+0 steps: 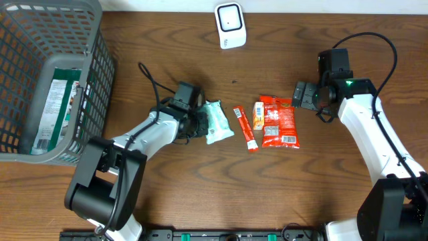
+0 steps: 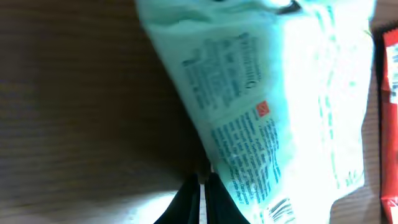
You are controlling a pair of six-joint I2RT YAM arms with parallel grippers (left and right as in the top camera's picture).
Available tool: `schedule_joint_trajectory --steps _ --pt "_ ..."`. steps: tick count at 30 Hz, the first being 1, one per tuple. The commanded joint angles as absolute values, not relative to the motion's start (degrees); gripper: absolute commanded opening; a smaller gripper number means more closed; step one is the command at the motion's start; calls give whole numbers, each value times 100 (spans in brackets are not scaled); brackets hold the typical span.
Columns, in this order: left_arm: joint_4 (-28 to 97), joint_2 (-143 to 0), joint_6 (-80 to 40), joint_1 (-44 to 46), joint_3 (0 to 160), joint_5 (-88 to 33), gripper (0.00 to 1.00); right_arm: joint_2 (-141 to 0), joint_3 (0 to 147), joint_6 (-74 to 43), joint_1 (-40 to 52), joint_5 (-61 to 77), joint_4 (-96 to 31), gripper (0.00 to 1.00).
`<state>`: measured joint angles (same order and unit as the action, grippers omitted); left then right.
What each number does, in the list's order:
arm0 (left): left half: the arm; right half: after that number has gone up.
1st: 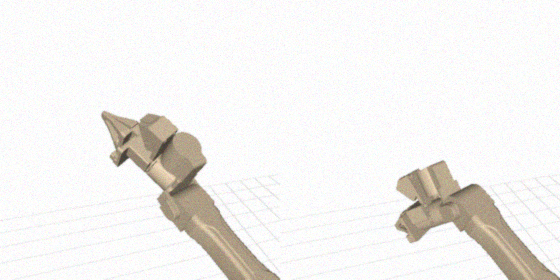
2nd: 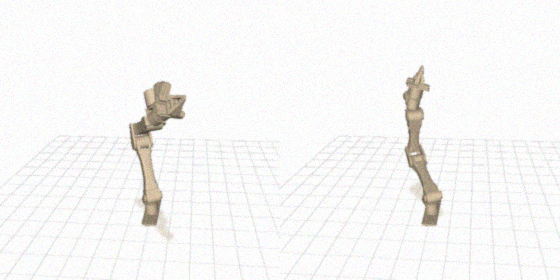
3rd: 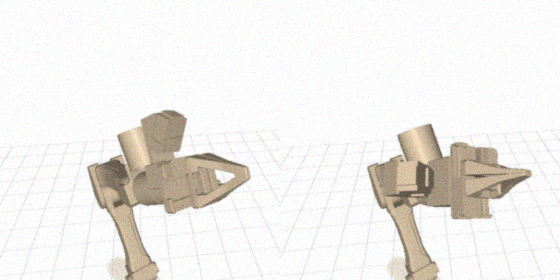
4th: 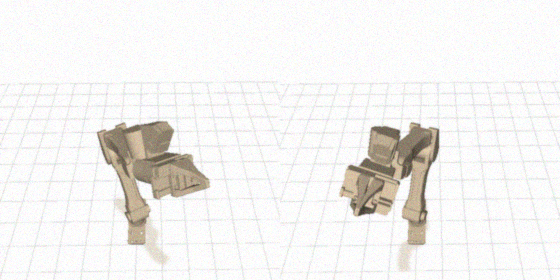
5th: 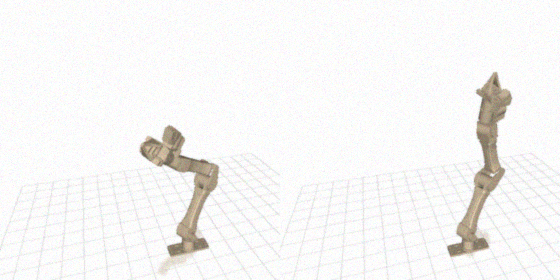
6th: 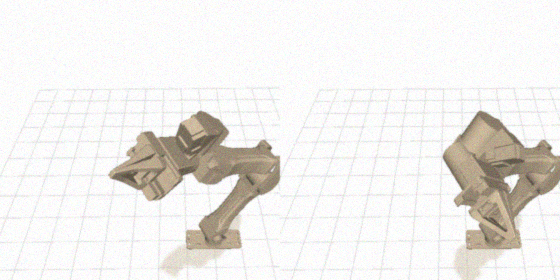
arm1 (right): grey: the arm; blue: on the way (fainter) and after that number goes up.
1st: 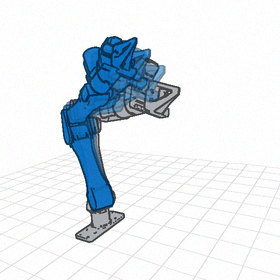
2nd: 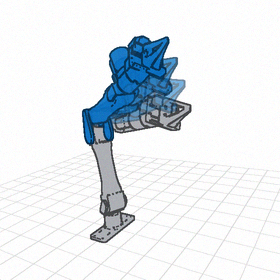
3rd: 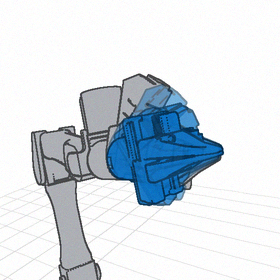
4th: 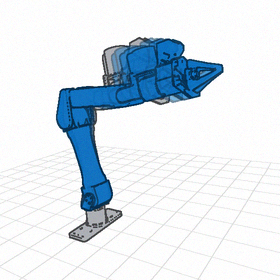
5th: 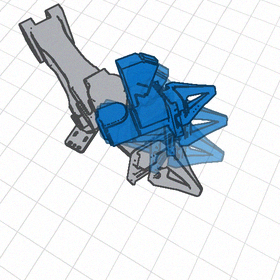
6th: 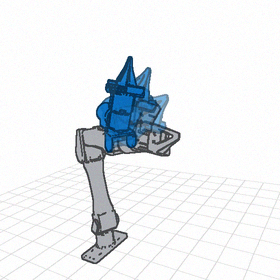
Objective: Scan the item barcode
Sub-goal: 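Reach the left gripper into the basket and grasp the green 3M gloves pack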
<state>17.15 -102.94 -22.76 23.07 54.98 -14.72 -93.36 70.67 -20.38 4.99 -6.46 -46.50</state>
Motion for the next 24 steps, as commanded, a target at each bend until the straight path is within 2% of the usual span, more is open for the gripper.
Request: schedule_joint_trajectory --steps 1,4,5,8,9,11,16,20,24 --pt "1925 -10254 -2294 2255 5721 -1087 8 -9323 7122 -2053 497 -703 -4654 99" --pt "2652 -9955 -1885 2021 6469 -1039 10 -9323 7122 -2053 497 -703 -4652 99" --pt "3041 -9837 -1787 1911 6871 -921 14 -9323 7122 -2053 497 -703 -4652 99" --pt "4230 -9570 -1406 1588 8202 -469 39 -9323 7122 -2056 497 -703 -4652 99" --pt "4582 -9513 -1251 1479 8643 -331 53 -9323 7122 -2053 497 -703 -4652 99" --pt "5271 -9439 -976 1221 9607 -36 65 -9323 7122 -2053 497 -703 -4652 99" --pt "6346 -9428 -497 163 11712 779 73 -9323 7122 -2053 497 -703 -4654 99" --pt "6250 -9432 -209 -878 11996 910 81 -9323 7122 -2053 497 -703 -4654 99" --pt "6259 -9609 -215 -1798 11889 906 81 -9323 7122 -2053 497 -703 -4652 99"
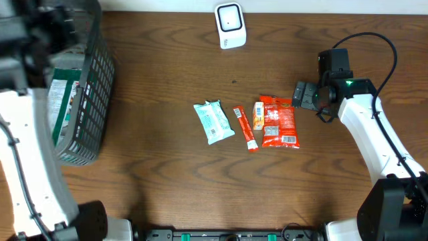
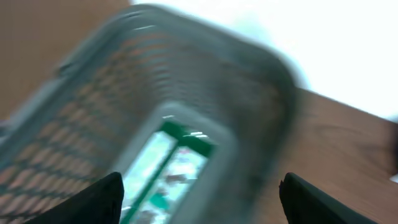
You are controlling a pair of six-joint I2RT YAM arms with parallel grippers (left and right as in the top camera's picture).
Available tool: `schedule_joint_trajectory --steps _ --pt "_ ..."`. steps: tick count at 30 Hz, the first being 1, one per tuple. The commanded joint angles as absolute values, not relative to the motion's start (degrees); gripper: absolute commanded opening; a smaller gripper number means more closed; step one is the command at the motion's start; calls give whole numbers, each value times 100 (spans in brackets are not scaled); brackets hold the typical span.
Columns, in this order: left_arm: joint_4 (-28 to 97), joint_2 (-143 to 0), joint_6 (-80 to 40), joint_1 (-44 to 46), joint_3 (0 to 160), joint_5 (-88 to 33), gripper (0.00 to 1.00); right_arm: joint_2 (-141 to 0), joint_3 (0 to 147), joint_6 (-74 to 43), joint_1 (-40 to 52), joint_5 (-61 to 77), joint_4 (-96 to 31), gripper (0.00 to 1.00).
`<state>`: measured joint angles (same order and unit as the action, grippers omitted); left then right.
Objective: Scan the item barcode
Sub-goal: 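Reach the left gripper into the basket and grasp the green 3M gloves pack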
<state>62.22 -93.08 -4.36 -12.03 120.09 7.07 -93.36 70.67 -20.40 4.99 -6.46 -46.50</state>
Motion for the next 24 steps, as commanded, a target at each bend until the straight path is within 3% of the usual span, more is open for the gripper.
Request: schedule_joint_trajectory --steps 1,7,15,24 --pt "6259 -9662 -215 -1942 11856 906 81 -9323 7122 -2053 495 -703 -4652 99" --pt "6477 -10370 82 -2576 11719 906 82 -9323 7122 -2053 497 -703 -4654 99" --pt "6941 -11520 954 -2521 11710 506 86 -9323 7122 -2053 497 -703 -4652 99" --pt "6982 -12628 1007 -2536 11622 357 86 -9323 7122 -2053 497 -703 -4652 99"
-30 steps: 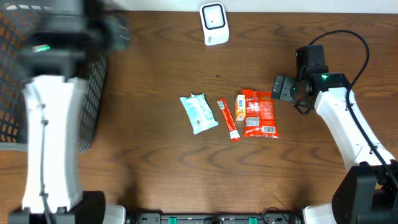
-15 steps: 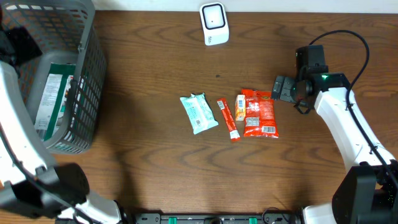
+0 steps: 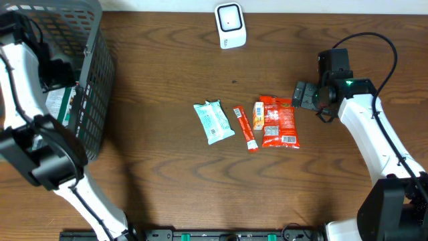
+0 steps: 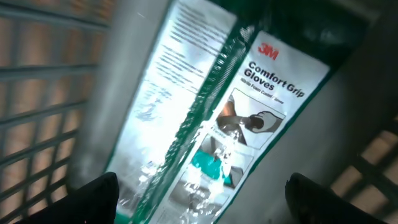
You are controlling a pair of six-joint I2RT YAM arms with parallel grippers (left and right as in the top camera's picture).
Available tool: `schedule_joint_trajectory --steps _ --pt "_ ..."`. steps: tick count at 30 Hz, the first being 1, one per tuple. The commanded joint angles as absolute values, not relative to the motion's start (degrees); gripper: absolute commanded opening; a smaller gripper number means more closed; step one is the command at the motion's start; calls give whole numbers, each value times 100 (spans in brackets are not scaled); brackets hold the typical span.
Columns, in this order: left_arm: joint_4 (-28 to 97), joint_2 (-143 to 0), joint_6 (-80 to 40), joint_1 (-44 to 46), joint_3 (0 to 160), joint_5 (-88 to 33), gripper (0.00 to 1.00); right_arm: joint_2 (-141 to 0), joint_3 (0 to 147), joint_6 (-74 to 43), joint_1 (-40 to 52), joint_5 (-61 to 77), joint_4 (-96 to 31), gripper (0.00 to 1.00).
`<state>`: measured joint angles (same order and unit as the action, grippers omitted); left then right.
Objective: Scan the item barcode
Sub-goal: 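Reach the left gripper into the basket and grasp the green 3M gloves pack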
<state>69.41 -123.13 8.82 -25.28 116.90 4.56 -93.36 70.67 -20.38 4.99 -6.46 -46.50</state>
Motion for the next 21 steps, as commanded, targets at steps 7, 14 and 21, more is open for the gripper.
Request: schedule_joint_trajectory --steps 7,14,21 --pt "6914 -13362 1002 -2539 11458 298 86 -9323 7122 -2053 497 -703 -4652 99" --pt "6685 -13740 797 -2539 11454 298 86 -9323 7122 -2053 497 -703 -4654 99" --pt "6654 -13727 779 -2539 11458 298 7 -9323 7122 -2056 497 -703 -4654 99"
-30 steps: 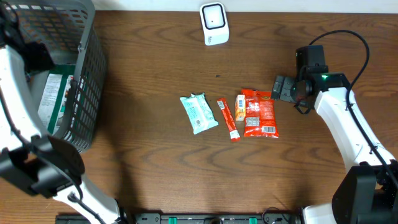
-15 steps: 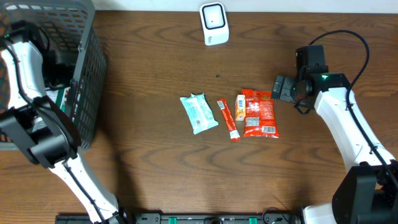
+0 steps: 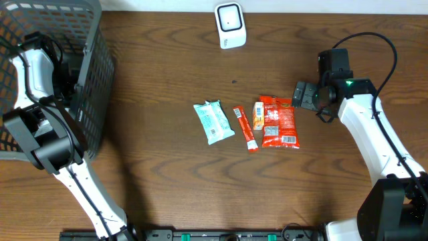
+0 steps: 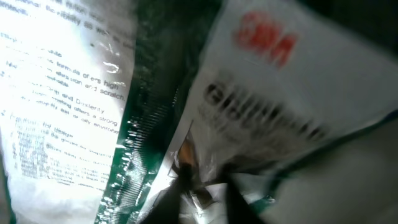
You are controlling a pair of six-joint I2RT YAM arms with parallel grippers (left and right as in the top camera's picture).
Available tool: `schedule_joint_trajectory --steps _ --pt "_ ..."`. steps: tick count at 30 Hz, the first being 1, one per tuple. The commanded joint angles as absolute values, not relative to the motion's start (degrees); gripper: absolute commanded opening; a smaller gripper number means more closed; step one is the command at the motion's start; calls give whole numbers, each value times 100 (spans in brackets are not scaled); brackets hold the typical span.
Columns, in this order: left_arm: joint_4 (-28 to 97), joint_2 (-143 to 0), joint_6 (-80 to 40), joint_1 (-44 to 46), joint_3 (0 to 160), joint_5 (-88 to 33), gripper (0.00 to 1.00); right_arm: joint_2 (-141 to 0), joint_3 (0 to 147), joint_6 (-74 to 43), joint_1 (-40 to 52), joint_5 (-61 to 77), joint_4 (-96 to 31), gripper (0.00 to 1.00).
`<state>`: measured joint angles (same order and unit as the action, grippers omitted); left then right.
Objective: Scan the item barcode
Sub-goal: 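Reach the left gripper into the basket and grasp the green 3M gloves pack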
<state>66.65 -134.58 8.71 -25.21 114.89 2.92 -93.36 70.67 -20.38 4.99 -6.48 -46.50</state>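
Observation:
The left wrist view is filled by a green-and-white 3M gloves pack [image 4: 273, 81] lying in the grey basket [image 3: 93, 87]. My left gripper [image 4: 205, 194] has its two dark fingers drawn in on a crinkled fold of the pack's film. Overhead, my left arm [image 3: 37, 63] reaches down into the basket and hides the gripper and the pack. The white scanner [image 3: 230, 25] stands at the table's far edge. My right gripper [image 3: 299, 94] hovers just right of a red packet [image 3: 279, 120]; its jaw state does not show.
A mint-green packet [image 3: 214, 122], an orange stick [image 3: 245, 128] and a small orange box [image 3: 258, 115] lie in a row mid-table beside the red packet. The basket's tall mesh walls surround my left gripper.
My left gripper has dropped from open above the gloves pack onto its surface, and its fingers have closed in on a fold of it. The right arm and the table items are unchanged.
My left gripper was shut beside the mint-green packet mid-table. Then it was open over the basket at the far left, then open inside the basket above the gloves pack. Now its fingers pinch that pack. The right arm stayed still throughout.

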Motion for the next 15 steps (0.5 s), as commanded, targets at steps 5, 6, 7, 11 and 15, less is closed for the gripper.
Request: schedule_joint_trajectory --steps 5,6,7,11,15 --pt "6657 -13461 655 -2539 11616 303 7 -9323 7122 -2053 497 -703 -4652 99" --pt "6654 -13347 587 -2543 11642 301 7 -9323 7122 -2053 497 -703 -4652 99" --pt "6639 -13216 510 -2543 11655 301 7 -9323 7122 -2053 497 -703 -4654 99" --pt "6600 -12752 263 -2543 11655 301 7 -9323 7122 -2053 495 -703 -4652 99" --pt "6617 -12497 220 -2543 11653 298 7 -9323 7122 -2056 497 -703 -4654 99"
